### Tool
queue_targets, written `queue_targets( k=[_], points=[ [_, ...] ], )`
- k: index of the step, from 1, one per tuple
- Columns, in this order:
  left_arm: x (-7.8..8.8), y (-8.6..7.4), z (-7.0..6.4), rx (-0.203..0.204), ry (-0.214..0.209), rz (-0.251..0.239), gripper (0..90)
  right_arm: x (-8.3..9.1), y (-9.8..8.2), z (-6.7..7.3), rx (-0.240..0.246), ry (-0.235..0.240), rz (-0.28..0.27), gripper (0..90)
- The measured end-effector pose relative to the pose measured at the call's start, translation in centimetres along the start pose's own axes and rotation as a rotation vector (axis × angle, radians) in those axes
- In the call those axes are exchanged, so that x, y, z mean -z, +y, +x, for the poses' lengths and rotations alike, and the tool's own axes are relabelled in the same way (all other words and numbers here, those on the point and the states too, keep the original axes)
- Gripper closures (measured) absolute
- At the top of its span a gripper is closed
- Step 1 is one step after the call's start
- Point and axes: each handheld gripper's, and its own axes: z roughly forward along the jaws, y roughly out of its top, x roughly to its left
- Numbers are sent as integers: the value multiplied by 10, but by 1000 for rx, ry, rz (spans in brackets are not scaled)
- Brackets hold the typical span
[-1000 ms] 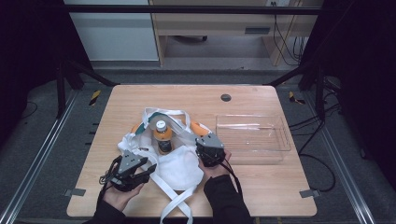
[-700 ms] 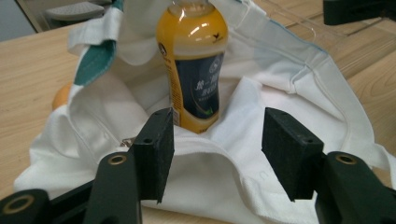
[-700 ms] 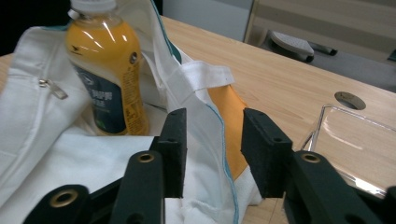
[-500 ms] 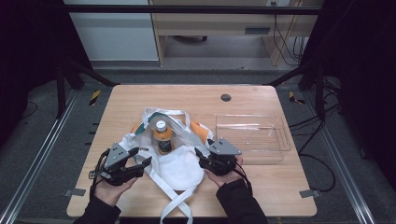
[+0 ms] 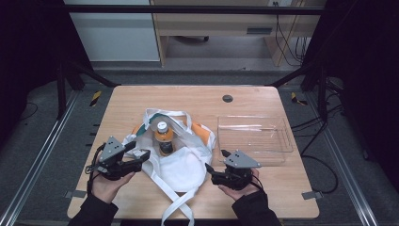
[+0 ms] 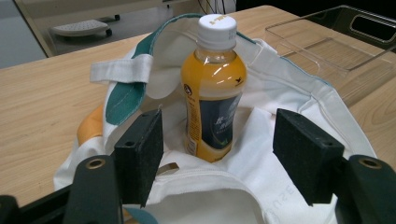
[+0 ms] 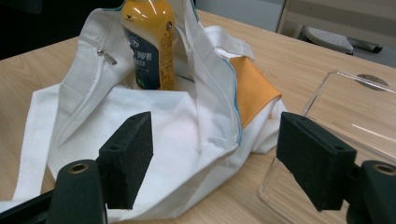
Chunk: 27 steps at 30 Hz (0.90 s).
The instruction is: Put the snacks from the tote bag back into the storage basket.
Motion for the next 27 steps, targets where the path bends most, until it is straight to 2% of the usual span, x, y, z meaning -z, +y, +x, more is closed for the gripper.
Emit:
queue_targets(
  k=[6,16,27],
  points=[
    [-4,7,-1,-10,2,-11,326,8,-9,-4,-12,0,7,258],
    [-14,23,-4,-19,0,-33,316,22,-31,-18,-24,-32,50,231],
    [-24,29,-5,-17,5,-34,309,36,-43,-29,-53,-61,50,213]
  ],
)
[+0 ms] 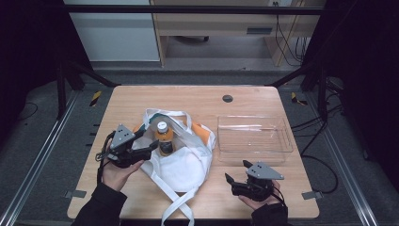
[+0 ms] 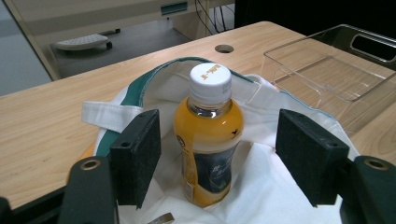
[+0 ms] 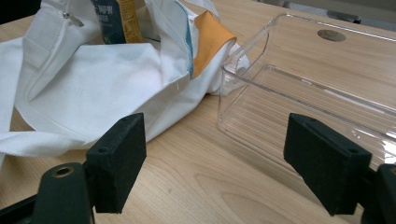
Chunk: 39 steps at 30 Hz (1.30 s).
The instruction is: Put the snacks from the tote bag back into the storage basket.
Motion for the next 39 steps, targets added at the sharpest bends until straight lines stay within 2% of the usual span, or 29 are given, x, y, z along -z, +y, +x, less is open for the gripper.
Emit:
queue_targets(
  k=[8,13,25,31,39],
  points=[
    [-4,6,1,7,8,-14,307,2,-4,-1,9,-9,9,203],
    [-9,9,2,17,10,-20,307,6,-8,-2,-11,-9,11,197],
    [-31,11,-2,12,24,-12,312,4,-10,0,-7,-7,23,198],
    [-42,11,-6,5,36,-18,341,2,-10,0,0,-11,25,198],
    [-49,10,-3,14,56,-15,380,2,-10,0,0,-9,25,198]
  ],
)
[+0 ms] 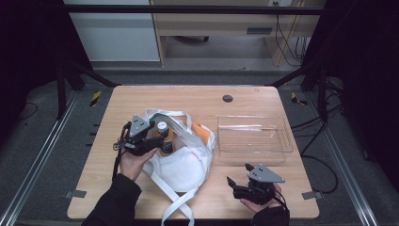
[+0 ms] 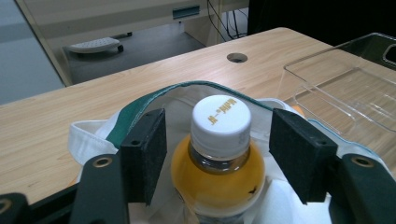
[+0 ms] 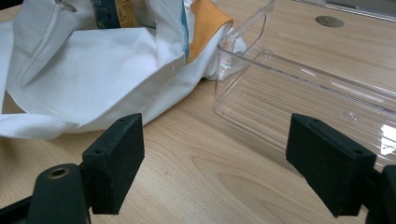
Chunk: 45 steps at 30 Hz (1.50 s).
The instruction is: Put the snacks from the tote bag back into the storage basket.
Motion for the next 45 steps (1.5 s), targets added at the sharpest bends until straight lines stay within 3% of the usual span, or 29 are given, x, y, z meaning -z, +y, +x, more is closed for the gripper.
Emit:
queue_targets(
  k=[6,18,45],
  points=[
    [-4,-1,-2,0,-3,8,482,-1,0,1,1,1,3,198],
    [-10,-2,-3,-1,5,7,574,-1,0,0,5,4,4,198],
    [-6,2,-2,24,25,9,588,-2,0,0,5,6,11,197]
  ],
)
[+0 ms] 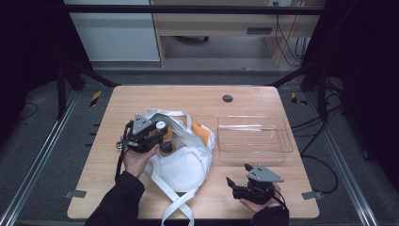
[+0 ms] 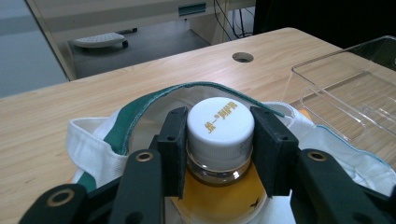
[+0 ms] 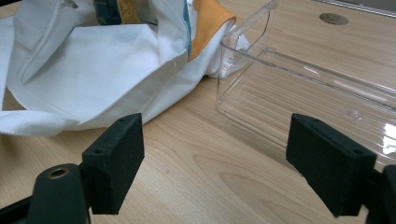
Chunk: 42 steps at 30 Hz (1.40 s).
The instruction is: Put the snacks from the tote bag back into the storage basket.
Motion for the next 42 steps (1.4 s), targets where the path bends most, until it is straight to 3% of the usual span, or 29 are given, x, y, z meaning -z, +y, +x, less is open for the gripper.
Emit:
queue_targets(
  k=[18,31,42],
  points=[
    [24,22,-4,0,8,-37,589,0,0,0,-2,1,3,195],
    [44,41,-14,-15,-12,-58,590,0,0,0,0,2,3,196],
    [51,48,-20,-12,-32,-66,589,0,0,1,1,4,3,196]
  ],
)
